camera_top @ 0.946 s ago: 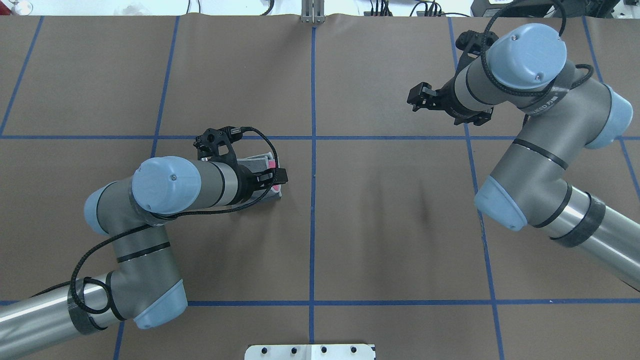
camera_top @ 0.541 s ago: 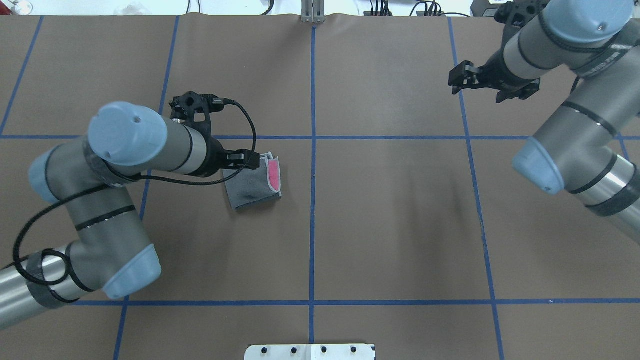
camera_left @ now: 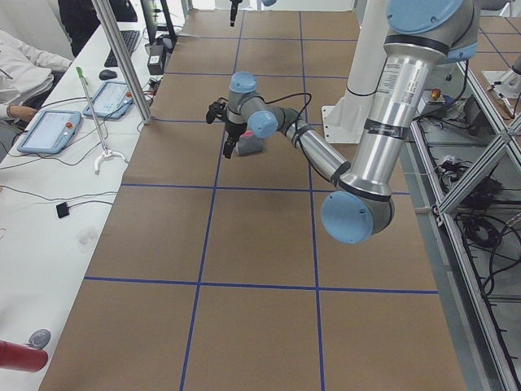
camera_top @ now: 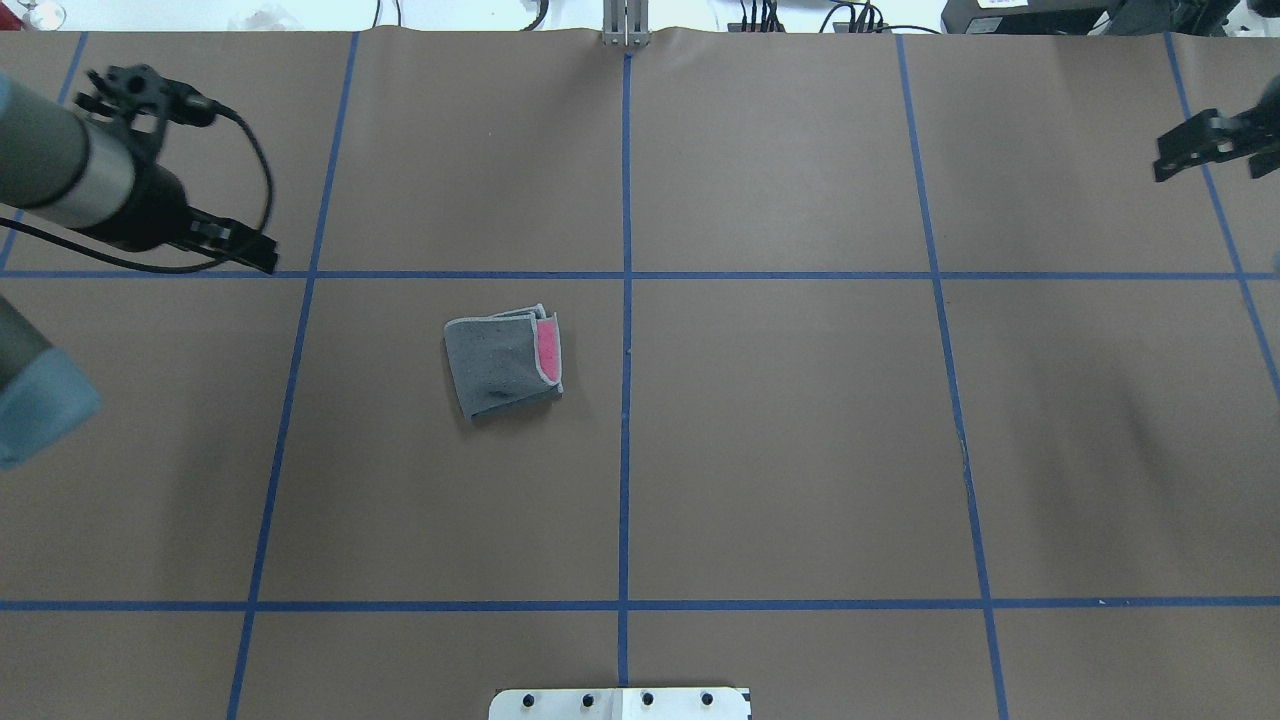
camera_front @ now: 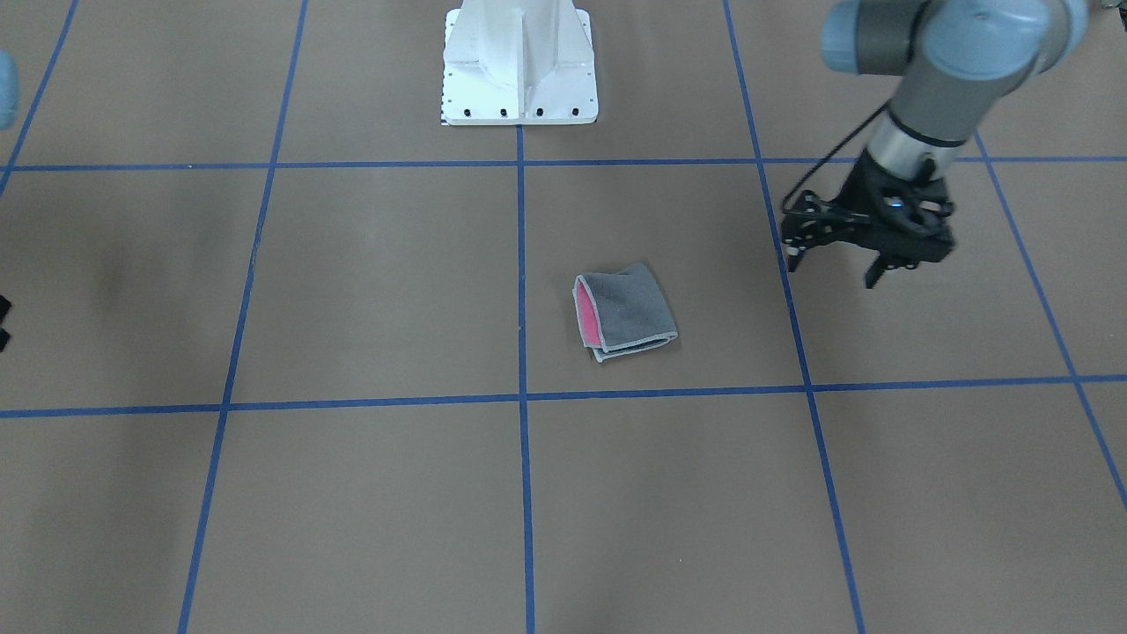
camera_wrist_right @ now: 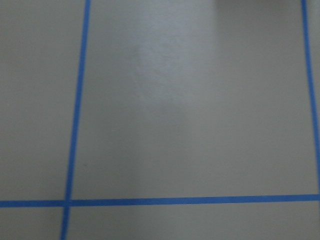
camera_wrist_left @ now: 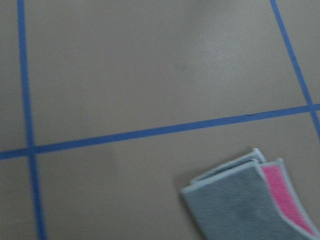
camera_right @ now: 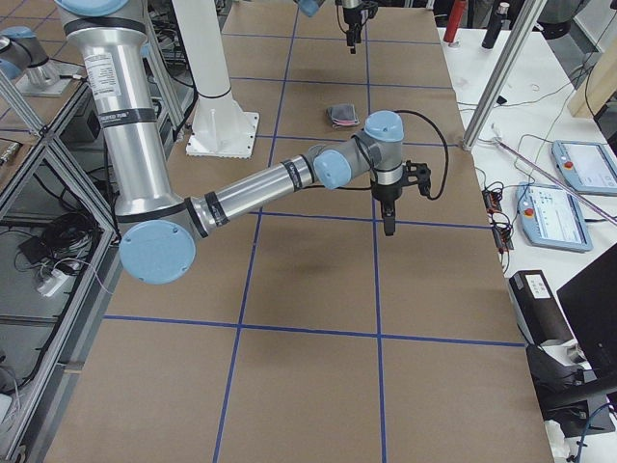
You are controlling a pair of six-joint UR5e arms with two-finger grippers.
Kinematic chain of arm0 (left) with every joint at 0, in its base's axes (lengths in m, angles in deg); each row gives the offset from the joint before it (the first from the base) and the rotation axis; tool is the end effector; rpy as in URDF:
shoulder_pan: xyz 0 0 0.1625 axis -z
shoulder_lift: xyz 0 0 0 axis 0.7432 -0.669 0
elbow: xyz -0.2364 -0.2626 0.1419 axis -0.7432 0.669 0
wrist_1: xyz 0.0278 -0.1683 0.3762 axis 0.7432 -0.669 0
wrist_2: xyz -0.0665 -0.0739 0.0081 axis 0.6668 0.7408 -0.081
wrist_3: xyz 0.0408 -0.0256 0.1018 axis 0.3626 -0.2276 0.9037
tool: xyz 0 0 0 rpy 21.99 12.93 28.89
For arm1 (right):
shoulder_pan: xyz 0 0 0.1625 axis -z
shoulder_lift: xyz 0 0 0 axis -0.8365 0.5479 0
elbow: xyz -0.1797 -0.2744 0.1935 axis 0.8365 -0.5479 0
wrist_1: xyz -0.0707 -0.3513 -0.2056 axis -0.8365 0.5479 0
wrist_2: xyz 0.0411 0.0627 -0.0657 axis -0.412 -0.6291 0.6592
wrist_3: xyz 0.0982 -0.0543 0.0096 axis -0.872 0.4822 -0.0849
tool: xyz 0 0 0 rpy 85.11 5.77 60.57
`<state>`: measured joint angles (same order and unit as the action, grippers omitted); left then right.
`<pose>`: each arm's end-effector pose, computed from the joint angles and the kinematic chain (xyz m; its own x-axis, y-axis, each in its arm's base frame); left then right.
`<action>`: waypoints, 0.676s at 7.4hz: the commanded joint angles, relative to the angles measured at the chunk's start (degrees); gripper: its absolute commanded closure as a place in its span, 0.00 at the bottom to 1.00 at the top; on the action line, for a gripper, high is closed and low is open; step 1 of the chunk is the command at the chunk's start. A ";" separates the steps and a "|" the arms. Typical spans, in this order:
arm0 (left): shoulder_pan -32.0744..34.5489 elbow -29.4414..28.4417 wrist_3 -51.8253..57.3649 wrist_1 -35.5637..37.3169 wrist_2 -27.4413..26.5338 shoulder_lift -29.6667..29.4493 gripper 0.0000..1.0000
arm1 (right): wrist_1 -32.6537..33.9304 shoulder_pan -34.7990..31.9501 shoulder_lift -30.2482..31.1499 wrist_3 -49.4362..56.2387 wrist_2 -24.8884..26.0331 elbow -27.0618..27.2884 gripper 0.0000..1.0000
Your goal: Fold towel twice with both arms
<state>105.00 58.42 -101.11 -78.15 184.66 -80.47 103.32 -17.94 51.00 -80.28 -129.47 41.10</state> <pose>0.2337 -0.5024 0.3278 0.6819 0.3079 -0.6635 -0.0568 0.9266 0.3717 -0.0754 -0.5493 0.4361 0.7761 -0.0223 0.6302 -0.1125 0.9784 0.1732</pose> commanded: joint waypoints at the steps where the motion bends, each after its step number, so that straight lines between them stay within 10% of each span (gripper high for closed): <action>1: 12.49 -0.86 18.82 1.99 4.84 6.44 0.00 | 3.08 -10.84 6.67 20.01 -2.16 -0.36 0.00; 5: 30.43 -5.50 42.24 9.39 11.95 12.86 0.00 | 7.24 -21.68 14.14 34.77 -5.41 -2.73 0.00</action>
<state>130.11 55.59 -65.10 -69.48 194.63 -69.90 110.52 -37.01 62.00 -47.75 -133.46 39.44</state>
